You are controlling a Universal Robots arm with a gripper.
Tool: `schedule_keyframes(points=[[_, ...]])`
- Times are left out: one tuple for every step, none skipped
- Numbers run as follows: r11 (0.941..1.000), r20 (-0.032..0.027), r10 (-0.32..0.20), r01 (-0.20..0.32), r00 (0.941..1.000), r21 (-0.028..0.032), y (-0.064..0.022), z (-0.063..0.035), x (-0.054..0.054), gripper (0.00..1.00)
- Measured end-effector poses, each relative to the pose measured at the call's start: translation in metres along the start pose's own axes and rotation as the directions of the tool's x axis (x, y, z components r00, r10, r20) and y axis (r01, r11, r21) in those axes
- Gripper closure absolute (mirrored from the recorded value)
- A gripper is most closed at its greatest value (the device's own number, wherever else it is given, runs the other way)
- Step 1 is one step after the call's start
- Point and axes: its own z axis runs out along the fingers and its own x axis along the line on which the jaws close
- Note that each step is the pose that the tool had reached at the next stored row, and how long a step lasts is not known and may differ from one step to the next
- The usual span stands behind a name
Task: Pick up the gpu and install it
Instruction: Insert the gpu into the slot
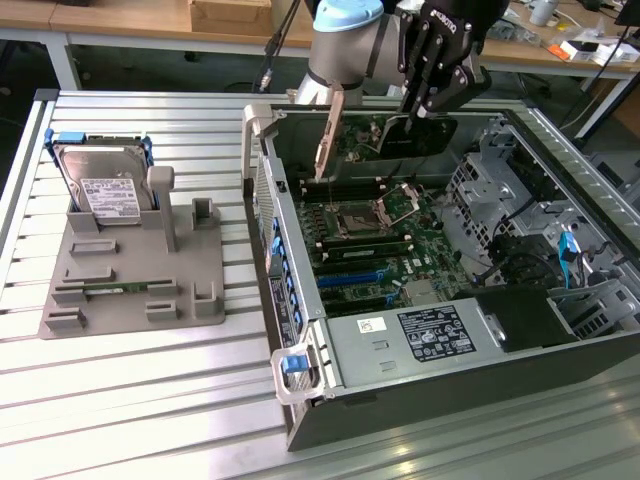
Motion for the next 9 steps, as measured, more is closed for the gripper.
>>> schedule_keyframes(points=[[1.0,-0.0004,0.004,-0.004,1.0,0.0001,-0.0008,0.0006,0.0005,0.74],[1.0,-0.0012,0.008,-0.008,1.0,0.0002,-0.0024,0.0012,0.001,0.74],[1.0,-0.0017,0.01,-0.01,1.0,0.0003,-0.0033,0.0016,0.0012,0.74],[0.9999,-0.0029,0.013,-0.013,0.9999,0.0001,-0.0044,0.0021,0.0015,0.74],[0.9999,-0.0035,0.015,-0.015,0.9999,0.0002,-0.0052,0.0026,0.0018,0.74],[0.9999,-0.0038,0.016,-0.016,0.9999,0.0003,-0.0056,0.0028,0.002,0.74],[0.9998,-0.004,0.018,-0.018,0.9998,0.0003,-0.0064,0.0033,0.0022,0.74],[0.9998,-0.0041,0.019,-0.019,0.9998,0.0003,-0.0071,0.0038,0.0025,0.74],[0.9998,-0.0041,0.019,-0.019,0.9998,0.0003,-0.0081,0.0045,0.0027,0.74]])
